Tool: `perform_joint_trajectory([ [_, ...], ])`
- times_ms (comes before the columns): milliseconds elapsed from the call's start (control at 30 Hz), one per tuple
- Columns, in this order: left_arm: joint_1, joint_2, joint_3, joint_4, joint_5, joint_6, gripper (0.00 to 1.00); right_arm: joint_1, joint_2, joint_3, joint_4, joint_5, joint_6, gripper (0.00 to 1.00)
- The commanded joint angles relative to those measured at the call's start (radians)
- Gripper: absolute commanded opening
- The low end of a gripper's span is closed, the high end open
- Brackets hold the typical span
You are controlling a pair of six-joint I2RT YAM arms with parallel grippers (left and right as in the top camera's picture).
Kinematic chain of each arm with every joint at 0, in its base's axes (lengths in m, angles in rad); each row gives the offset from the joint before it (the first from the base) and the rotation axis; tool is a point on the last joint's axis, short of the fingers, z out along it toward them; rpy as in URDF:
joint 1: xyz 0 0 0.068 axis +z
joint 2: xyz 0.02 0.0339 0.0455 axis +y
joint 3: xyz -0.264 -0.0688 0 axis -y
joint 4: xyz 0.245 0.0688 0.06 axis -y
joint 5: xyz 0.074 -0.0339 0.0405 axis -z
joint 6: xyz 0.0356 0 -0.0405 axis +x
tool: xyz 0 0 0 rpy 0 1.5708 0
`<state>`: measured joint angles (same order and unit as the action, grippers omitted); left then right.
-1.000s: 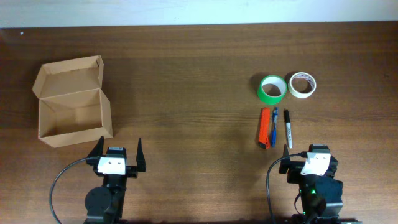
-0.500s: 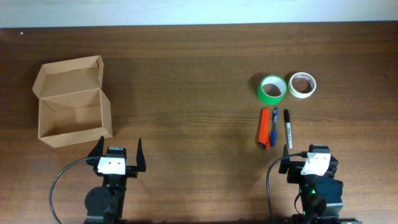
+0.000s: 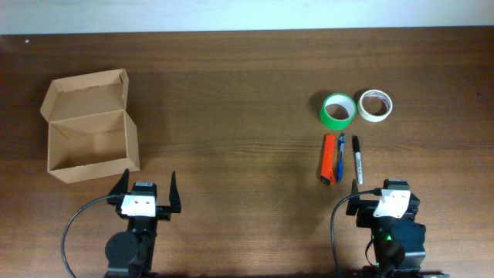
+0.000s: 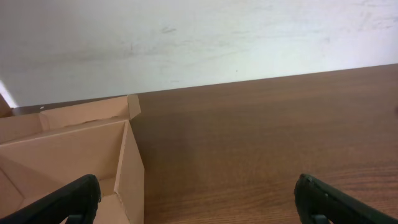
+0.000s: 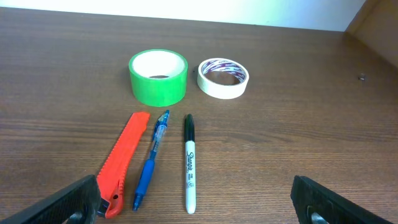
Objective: Pack container
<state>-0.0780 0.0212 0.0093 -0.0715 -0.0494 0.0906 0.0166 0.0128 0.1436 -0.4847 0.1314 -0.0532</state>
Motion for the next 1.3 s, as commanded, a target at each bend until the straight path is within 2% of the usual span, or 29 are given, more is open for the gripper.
perform_joint_trajectory([
  [0,0.004,-0.010,0.001,-0.009,0.004,0.016,1.00,0.003,-0.010,-0.008,0.003,0.012,0.001,0.99],
  [967,0.004,-0.010,0.001,-0.001,0.008,0.015,1.00,0.003,-0.010,-0.008,0.004,0.012,0.001,0.99],
  [1067,0.004,-0.010,0.005,0.014,0.015,-0.054,0.99,0.003,-0.010,-0.008,0.003,0.012,0.001,0.99],
  [1200,0.004,-0.010,0.016,-0.009,0.109,-0.095,1.00,0.003,-0.010,-0.008,0.005,0.013,0.001,0.99],
  [1267,0.004,-0.010,0.025,-0.038,0.114,-0.166,0.99,0.003,-0.010,-0.008,0.028,0.023,0.001,0.99],
])
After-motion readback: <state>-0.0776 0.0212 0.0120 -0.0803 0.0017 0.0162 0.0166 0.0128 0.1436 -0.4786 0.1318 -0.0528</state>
